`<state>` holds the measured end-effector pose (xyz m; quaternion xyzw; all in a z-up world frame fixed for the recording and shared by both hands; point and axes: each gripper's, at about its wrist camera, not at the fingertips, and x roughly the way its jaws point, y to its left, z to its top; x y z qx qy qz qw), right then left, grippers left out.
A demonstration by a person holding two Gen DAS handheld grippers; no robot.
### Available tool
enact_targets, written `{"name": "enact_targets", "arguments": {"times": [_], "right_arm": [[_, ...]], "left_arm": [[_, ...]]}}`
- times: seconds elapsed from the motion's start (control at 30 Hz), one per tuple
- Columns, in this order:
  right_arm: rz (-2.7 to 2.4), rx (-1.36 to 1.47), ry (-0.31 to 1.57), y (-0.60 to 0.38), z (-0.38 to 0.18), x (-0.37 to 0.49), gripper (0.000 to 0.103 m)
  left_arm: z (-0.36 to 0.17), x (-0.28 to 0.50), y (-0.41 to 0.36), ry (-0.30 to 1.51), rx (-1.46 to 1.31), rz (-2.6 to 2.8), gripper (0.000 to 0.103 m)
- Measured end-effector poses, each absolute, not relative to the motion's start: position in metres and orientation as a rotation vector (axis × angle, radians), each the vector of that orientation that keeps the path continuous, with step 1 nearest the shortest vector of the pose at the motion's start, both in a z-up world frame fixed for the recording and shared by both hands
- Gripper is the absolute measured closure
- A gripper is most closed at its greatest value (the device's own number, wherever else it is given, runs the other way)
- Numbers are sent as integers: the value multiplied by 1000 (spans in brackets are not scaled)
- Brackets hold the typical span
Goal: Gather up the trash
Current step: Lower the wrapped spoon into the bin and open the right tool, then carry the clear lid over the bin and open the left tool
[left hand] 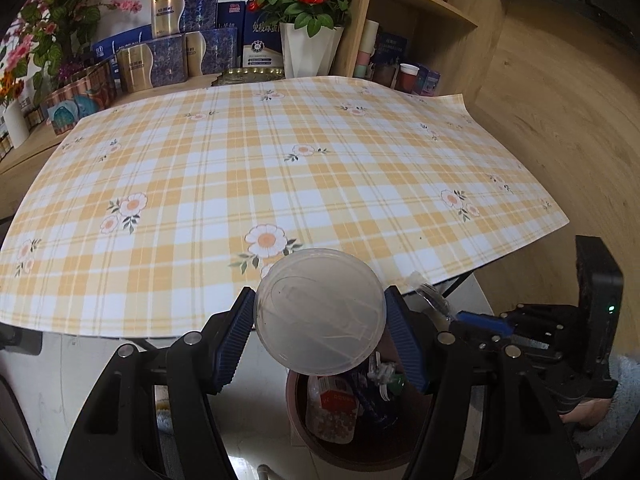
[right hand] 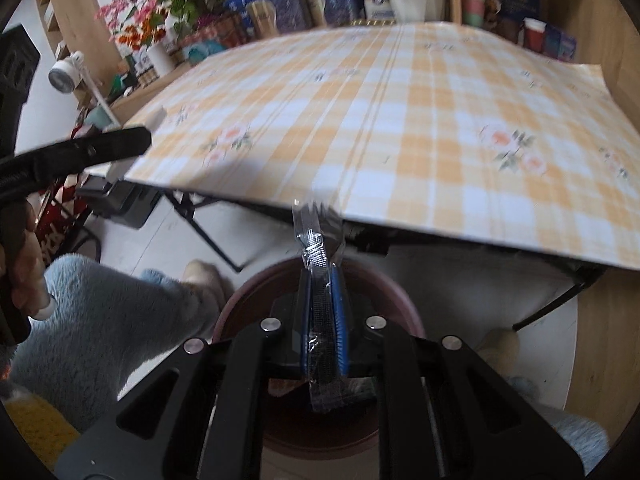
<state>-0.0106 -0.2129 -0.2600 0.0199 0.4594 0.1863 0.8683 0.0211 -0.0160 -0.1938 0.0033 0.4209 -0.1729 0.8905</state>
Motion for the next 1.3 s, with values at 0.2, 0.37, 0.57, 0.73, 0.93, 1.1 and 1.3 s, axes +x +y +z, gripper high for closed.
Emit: {"name": "enact_targets", "arguments": {"times": [0.2,0.37,0.57,0.73,0.93,1.1,1.3], "right_arm": [[398,26,1049,-206,-286,-9,89],[415,-5,1140,-196,-308,-4,89],[408,-54,1251,-184,-331,2,89],[378,-45,1314,-188,-344,8,78],[371,-17,1243,-198,-327,7,44],[351,47,1096,-215,-292,2,19],[307,70,966,-239,-252,2,8]], "left_arm": [[-204,13,-11,894,-7,-354,39],[-210,12,-11,905,-12,-361,39],[-216,11,-12,919,-7,-370,39],[-223,10,-13,927,2,-384,39],[-229,6,-17,937,25,-408,39],[-232,1,-21,932,52,-424,39],[-235,-2,-25,936,56,-438,39]]}}
